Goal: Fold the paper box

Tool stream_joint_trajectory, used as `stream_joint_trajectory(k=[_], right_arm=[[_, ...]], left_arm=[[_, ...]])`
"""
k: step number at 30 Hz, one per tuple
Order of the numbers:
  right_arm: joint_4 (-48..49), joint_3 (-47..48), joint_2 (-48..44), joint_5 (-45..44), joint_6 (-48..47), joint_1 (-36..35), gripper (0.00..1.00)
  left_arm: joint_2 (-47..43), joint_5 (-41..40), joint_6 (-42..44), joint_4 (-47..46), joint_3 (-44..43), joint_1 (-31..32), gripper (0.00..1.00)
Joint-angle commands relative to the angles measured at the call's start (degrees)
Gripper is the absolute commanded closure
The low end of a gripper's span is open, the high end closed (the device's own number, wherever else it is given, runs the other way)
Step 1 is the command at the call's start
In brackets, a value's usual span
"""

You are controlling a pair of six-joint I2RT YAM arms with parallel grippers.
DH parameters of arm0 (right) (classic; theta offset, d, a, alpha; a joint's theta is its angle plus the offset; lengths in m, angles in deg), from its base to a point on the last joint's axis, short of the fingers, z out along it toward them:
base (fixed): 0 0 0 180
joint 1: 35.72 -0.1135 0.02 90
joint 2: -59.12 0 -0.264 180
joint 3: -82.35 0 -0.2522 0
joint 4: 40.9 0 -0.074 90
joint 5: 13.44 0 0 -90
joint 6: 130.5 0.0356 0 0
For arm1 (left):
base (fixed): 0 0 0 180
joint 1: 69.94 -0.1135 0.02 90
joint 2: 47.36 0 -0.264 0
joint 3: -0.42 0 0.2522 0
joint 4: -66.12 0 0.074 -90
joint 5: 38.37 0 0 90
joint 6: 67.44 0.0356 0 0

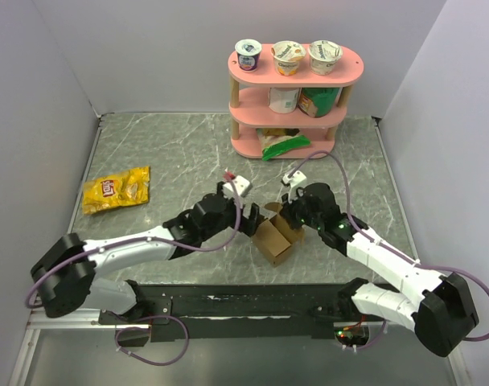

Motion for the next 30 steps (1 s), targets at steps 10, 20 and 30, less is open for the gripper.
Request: stream_joint_trajectory(k=[10,20,30], right_arm=[[1.5,1.9,2.2,-10.6,11.6,-1.1,1.00],[2.7,0.1,1.1,-11.5,14.3,-2.8,1.00],[7.5,-3.9,-3.8,-9.6,13.3,-6.7,0.97]], left_arm=[[-8.2,1.3,-34.5,4.5,8.4,-0.1,0.05],[1.3,13.5,-41.3,-11.8,10.8,-4.0,0.48],[10.7,14.0,-38.9,-12.9,6.3,-4.1,0.64]])
